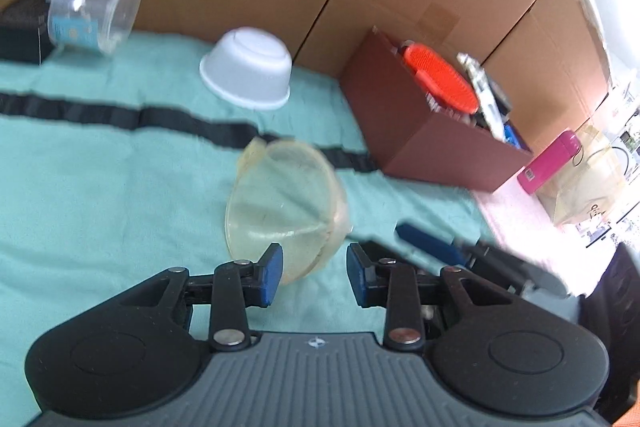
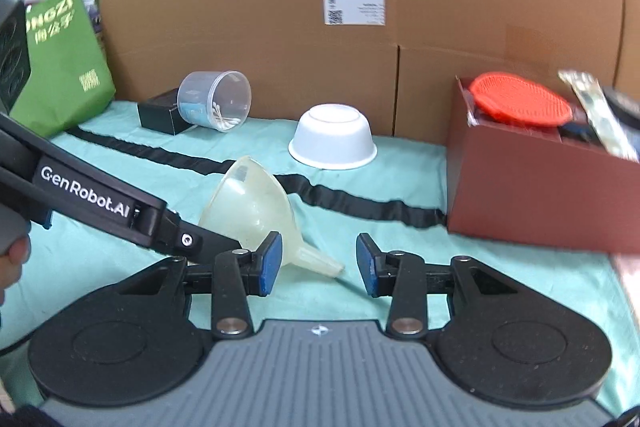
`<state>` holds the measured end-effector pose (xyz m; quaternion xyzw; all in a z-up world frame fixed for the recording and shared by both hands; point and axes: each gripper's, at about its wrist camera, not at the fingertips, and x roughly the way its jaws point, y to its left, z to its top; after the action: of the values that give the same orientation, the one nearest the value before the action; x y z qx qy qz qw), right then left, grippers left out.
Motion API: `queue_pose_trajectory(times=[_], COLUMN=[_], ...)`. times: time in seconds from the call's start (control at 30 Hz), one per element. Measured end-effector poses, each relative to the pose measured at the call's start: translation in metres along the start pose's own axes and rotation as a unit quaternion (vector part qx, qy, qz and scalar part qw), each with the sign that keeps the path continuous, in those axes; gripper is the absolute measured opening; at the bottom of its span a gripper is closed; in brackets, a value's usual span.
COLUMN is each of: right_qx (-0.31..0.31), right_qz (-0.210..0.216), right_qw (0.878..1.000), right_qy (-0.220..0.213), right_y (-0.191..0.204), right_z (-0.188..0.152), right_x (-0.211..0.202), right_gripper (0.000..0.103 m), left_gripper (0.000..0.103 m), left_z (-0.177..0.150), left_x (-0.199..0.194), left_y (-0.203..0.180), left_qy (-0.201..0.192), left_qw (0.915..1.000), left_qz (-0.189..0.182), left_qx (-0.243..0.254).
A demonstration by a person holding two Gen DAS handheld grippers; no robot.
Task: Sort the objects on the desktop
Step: 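Carry the funnel with the right gripper toward the left gripper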
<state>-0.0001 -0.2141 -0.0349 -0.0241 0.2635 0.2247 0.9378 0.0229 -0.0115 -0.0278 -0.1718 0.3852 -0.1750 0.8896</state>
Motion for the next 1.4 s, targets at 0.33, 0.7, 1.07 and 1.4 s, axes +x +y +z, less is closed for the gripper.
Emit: queue_pose_trajectory(times=[0.33,0.7,1.07,1.4], right_qx=[0.016,0.022,-0.004,0.009], right_qz=[0.038,0.044,0.061,0.078], right_qw=[0.998,0.998,0.997,0.997], right_qy=[0.037,0.049,0.049,-0.008], right_y=[0.005,0.005,0.022,0.026], right_z=[-0.011,-0.009,-0.002,0.023], right_x=[0.015,0.027,0.044,0.036], right_gripper=[0.041,0.041,0.044,0.035], left_gripper=[0.048,0.058,0.063,0.065], left_z=[0.027,0.031,0.033,0.038], left_x=[-0.006,0.002,-0.015,-0.026], left_y=[-0.022,0.023,0.046,0.066], left_qy=[-0.043,-0.048,-0.064,-0.083], left_qw=[0.9978,0.996,0.9938,0.99], left_qz=[0.011,0.073,0.076,0.096], left_qx=[0.048,-0.02,-0.049,-0.062])
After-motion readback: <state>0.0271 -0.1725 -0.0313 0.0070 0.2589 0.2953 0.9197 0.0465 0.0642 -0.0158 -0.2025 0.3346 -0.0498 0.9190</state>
